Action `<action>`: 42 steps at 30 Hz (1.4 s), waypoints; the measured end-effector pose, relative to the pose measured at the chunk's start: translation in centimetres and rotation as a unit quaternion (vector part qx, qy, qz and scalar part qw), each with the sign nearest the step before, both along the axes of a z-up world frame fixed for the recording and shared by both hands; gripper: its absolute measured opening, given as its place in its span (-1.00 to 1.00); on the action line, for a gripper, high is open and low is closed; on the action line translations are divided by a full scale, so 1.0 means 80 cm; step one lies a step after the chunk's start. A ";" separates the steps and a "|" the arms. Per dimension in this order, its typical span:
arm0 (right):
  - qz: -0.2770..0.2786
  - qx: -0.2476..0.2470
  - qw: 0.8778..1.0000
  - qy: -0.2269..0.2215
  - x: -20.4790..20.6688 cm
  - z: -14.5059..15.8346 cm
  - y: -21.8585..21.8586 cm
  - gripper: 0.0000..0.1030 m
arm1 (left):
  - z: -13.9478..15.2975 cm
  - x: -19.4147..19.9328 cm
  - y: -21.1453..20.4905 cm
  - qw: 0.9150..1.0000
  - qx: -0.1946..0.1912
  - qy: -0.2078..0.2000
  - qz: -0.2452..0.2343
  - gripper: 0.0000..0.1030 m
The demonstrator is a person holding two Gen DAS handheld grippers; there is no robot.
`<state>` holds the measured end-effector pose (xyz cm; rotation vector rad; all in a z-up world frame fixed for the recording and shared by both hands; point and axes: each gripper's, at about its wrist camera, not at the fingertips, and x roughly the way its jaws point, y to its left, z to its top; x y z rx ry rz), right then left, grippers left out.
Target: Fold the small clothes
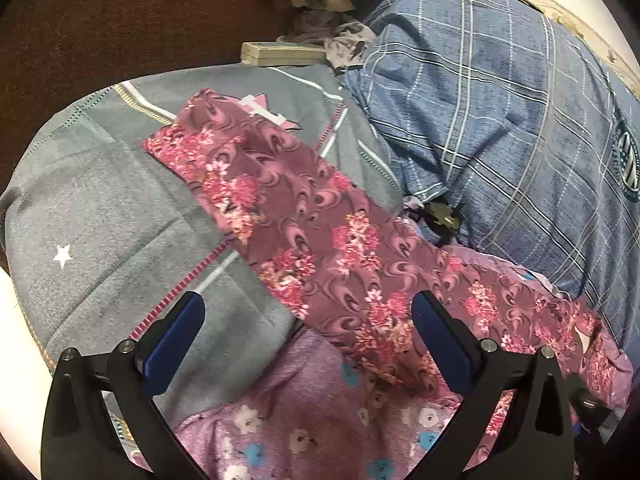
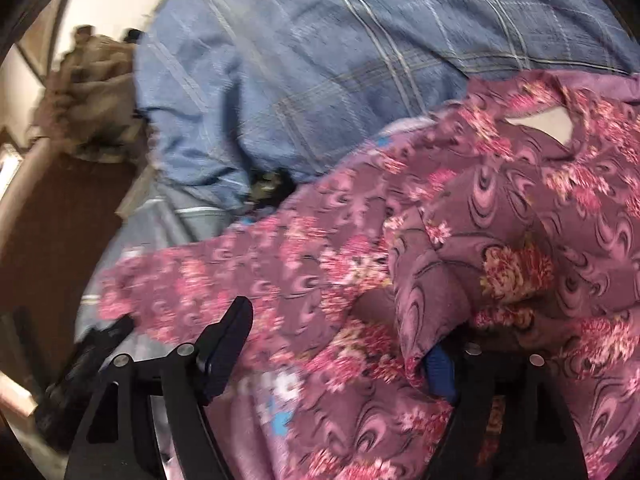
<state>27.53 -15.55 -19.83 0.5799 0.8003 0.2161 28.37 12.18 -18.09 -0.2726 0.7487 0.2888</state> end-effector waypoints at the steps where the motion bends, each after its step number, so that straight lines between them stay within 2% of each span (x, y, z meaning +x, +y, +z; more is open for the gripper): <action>1: 0.019 0.028 0.999 -0.014 -0.008 0.007 -0.009 0.65 | 0.001 0.000 -0.004 1.000 0.000 0.000 -0.002 1.00; 3: 0.048 0.058 0.996 -0.036 -0.019 0.024 -0.019 0.70 | 0.000 0.001 -0.014 1.000 -0.002 0.003 -0.008 1.00; 5: 0.056 0.051 0.996 -0.040 -0.026 0.034 -0.032 0.70 | -0.002 0.001 -0.022 1.000 -0.008 0.006 -0.015 1.00; 7: 0.051 0.050 0.997 -0.021 -0.026 0.032 -0.047 0.70 | -0.004 -0.001 -0.030 1.000 -0.009 0.009 -0.022 1.00; 10: 0.047 0.101 0.994 0.020 -0.014 0.014 -0.071 0.70 | -0.004 -0.001 -0.036 0.999 0.002 0.011 -0.031 1.00; 13: -0.016 0.201 0.977 0.066 -0.007 -0.030 -0.106 0.70 | -0.003 -0.002 -0.024 1.000 -0.005 0.010 -0.018 1.00; 17: -0.083 0.239 0.963 0.093 -0.005 -0.055 -0.125 0.63 | -0.002 -0.001 0.001 1.000 -0.028 0.010 0.003 1.00; 19: -0.100 0.223 0.968 0.066 -0.008 -0.038 -0.121 0.62 | -0.002 0.000 0.010 0.999 -0.031 0.010 0.013 1.00; 21: -0.082 0.167 0.982 0.020 -0.006 -0.001 -0.100 0.62 | -0.002 -0.001 0.022 0.999 -0.035 0.010 0.025 1.00; 22: -0.056 0.135 0.989 -0.003 -0.005 0.022 -0.080 0.62 | -0.002 0.000 0.029 0.999 -0.042 0.010 0.032 1.00; 24: -0.001 0.088 0.996 -0.031 -0.002 0.047 -0.045 0.62 | -0.004 -0.001 0.038 0.998 -0.054 0.011 0.041 1.00; 26: 0.072 -0.004 0.996 -0.056 -0.005 0.079 0.004 0.60 | -0.005 -0.003 0.046 0.997 -0.064 0.011 0.052 1.00; 28: 0.088 -0.036 0.993 -0.067 -0.011 0.087 0.022 0.58 | -0.006 -0.005 0.049 0.996 -0.071 0.009 0.054 1.00; 30: 0.079 -0.028 0.994 -0.064 -0.014 0.085 0.016 0.57 | -0.005 -0.006 0.048 0.996 -0.069 0.008 0.048 1.00; 32: 0.044 -0.036 0.997 -0.045 -0.020 0.077 -0.008 0.39 | -0.004 -0.006 0.043 0.997 -0.066 0.008 0.036 1.00; 33: 0.030 -0.042 0.998 -0.028 -0.025 0.068 -0.025 0.09 | -0.004 -0.005 0.040 0.997 -0.066 0.009 0.030 1.00; 34: 0.021 -0.043 0.999 -0.016 -0.029 0.062 -0.038 -0.12 | -0.004 -0.003 0.036 0.998 -0.067 0.009 0.019 1.00; 35: 0.007 -0.040 0.999 -0.003 -0.035 0.052 -0.060 -0.14 | -0.003 -0.001 0.029 0.998 -0.066 0.009 0.006 0.98; 37: -0.026 -0.029 0.999 0.008 -0.051 0.039 -0.098 -0.14 | -0.001 0.001 0.012 0.998 -0.054 0.008 -0.019 0.81; 39: -0.062 -0.003 0.998 0.021 -0.069 0.024 -0.150 -0.14 | -0.001 0.006 -0.009 0.998 -0.037 0.013 -0.049 0.80; 40: -0.067 0.001 0.997 0.028 -0.073 0.018 -0.162 -0.14 | -0.003 0.009 -0.015 0.998 -0.035 0.018 -0.055 0.80; 42: -0.086 -0.009 0.993 0.076 -0.079 -0.008 -0.196 -0.13 | -0.010 0.013 -0.018 0.998 -0.036 0.031 -0.047 0.80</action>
